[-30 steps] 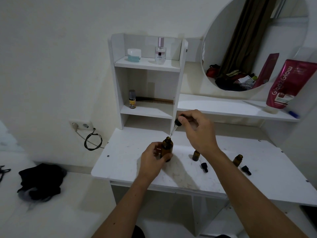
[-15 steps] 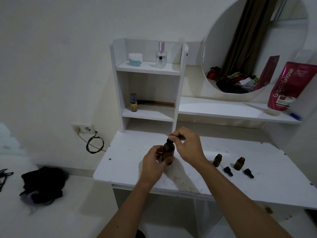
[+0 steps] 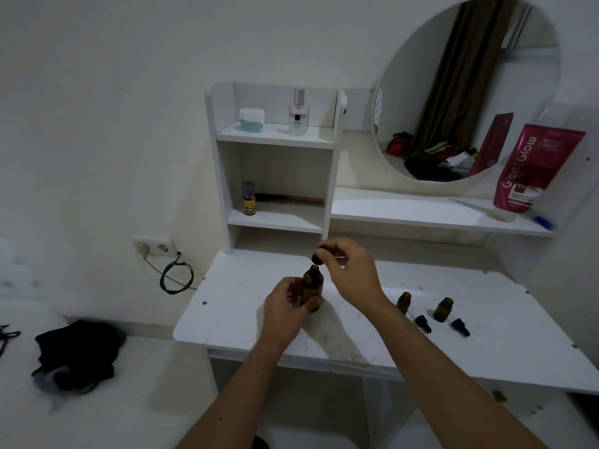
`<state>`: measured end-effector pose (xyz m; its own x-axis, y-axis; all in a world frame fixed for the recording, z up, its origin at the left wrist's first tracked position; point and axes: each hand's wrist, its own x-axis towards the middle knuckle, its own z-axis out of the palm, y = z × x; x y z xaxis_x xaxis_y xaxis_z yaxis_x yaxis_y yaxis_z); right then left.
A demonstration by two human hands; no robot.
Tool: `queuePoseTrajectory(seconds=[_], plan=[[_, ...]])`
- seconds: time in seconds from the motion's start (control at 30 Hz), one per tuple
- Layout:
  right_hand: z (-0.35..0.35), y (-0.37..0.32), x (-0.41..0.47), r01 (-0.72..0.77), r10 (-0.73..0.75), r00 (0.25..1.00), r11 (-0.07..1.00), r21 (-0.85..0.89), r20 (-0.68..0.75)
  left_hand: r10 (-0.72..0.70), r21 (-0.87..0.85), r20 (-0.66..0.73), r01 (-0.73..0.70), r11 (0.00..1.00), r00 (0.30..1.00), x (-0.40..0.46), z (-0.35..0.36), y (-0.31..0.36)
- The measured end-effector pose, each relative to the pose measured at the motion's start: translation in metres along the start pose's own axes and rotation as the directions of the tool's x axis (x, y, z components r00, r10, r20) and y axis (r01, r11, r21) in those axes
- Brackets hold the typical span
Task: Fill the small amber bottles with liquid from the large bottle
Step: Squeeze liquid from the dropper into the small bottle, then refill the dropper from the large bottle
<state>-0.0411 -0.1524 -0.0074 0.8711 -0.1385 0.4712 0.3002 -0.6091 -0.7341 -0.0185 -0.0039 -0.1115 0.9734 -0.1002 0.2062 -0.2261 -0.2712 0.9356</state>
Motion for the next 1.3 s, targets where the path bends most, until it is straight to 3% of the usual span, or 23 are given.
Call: queuePoseTrajectory(seconds=[0.2, 0.4, 0.6, 0.8, 1.3], plan=[[-0.019, -0.014, 0.008, -0.018, 0.023, 0.998, 0.997, 0.077, -0.06, -0.056, -0.014, -0.066, 0.055, 0.998, 0.996, -0.008, 0.0, 0.001], [-0.045, -0.02, 0.009, 0.016, -0.001, 0.993, 0.991, 0.13, -0.114, 0.003, 0.039, -0.173, 0.004, 0.999, 0.985, -0.033, 0.008, 0.005], [-0.077, -0.011, 0.004, 0.022, 0.011, 0.982, 0.984, 0.175, -0.187, 0.09, 0.0, -0.03, -0.09, 0.996, 0.996, -0.045, 0.041, 0.011], [-0.106, 0.022, -0.012, -0.051, 0.067, 0.974, 0.995, 0.082, -0.216, 0.112, 0.025, 0.101, -0.115, 0.993, 0.989, -0.034, 0.075, 0.018], [-0.095, 0.064, -0.026, -0.025, 0.017, 0.986, 0.999, -0.046, -0.164, 0.121, 0.135, 0.139, -0.139, 0.981, 0.983, 0.001, 0.115, 0.019]])
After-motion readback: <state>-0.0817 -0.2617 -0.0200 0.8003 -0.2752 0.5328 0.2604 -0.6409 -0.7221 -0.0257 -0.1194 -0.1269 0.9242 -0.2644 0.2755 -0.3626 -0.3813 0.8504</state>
